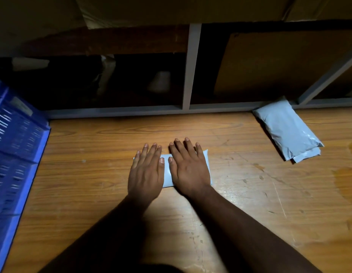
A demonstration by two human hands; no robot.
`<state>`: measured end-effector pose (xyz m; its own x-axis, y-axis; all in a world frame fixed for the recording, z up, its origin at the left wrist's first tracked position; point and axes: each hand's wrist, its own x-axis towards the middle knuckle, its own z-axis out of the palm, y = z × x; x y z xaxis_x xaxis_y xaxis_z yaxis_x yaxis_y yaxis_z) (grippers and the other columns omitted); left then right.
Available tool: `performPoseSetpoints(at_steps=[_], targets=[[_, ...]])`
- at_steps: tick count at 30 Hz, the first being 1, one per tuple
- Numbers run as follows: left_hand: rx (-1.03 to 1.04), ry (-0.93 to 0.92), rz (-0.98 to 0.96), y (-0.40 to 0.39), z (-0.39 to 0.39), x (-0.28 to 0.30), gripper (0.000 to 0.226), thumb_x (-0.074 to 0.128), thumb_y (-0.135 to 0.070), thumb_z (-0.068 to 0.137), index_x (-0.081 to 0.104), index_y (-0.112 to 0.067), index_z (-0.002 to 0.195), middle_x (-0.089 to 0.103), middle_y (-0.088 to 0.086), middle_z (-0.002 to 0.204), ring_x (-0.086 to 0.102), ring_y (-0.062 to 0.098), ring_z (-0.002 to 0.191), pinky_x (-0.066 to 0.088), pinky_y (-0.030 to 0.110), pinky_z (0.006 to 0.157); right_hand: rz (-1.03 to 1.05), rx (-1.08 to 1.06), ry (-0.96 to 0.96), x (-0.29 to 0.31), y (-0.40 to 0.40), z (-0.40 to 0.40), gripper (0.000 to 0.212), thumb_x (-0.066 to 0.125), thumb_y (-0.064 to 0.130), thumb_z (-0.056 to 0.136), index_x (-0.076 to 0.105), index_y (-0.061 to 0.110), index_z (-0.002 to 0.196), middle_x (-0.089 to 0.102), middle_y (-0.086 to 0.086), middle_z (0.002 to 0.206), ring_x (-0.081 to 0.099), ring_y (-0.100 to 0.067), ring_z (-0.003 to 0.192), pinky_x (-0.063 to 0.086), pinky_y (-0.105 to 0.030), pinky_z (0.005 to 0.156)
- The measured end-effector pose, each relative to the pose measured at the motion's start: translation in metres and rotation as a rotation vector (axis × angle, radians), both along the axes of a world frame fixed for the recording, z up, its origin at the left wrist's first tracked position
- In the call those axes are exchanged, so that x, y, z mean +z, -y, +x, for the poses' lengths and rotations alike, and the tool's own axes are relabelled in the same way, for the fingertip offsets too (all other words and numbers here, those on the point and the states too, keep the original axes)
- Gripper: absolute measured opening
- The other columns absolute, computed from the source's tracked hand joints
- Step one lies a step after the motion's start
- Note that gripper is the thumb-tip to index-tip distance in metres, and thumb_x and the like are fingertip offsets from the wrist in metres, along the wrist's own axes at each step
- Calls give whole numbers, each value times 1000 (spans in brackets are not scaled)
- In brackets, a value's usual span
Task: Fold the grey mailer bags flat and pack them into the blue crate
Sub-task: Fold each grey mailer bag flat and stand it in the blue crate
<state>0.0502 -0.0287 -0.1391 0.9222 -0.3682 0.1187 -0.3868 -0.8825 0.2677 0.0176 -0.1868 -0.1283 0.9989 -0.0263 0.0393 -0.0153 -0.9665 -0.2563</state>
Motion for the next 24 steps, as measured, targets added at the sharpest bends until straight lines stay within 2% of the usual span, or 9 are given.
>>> performPoseSetpoints(at_steps=[9, 17, 21, 24], targets=[[-35, 149, 108, 5, 5, -12, 52, 29, -32, 108, 52, -9, 148, 46, 8, 157, 32, 32, 152, 27, 53, 122, -104, 28, -43, -9, -8, 1, 56, 21, 38, 110, 35, 17, 160, 28, -5, 169, 9, -32, 159, 8, -55, 127], [-18, 149, 90, 8, 7, -19, 50, 34, -30, 107, 52, -9, 148, 48, 7, 156, 32, 31, 152, 26, 51, 123, -121, 35, -83, -11, -9, 7, 57, 20, 38, 109, 34, 19, 160, 26, -5, 169, 9, -33, 159, 8, -57, 126], [-31, 107, 108, 6, 3, -10, 52, 28, -33, 110, 49, -9, 150, 46, 7, 157, 28, 30, 153, 24, 52, 124, -76, 23, -99, -8, -10, 5, 57, 18, 40, 109, 32, 23, 161, 25, -3, 169, 9, -30, 159, 8, -54, 127], [-39, 19, 69, 4, 3, 0, 64, 8, -40, 111, 49, -10, 151, 46, 6, 157, 30, 24, 153, 23, 49, 125, 74, 0, -100, -1, -5, 5, 61, 10, 44, 108, 31, 25, 162, 23, 3, 170, 10, -24, 159, 7, -48, 127]])
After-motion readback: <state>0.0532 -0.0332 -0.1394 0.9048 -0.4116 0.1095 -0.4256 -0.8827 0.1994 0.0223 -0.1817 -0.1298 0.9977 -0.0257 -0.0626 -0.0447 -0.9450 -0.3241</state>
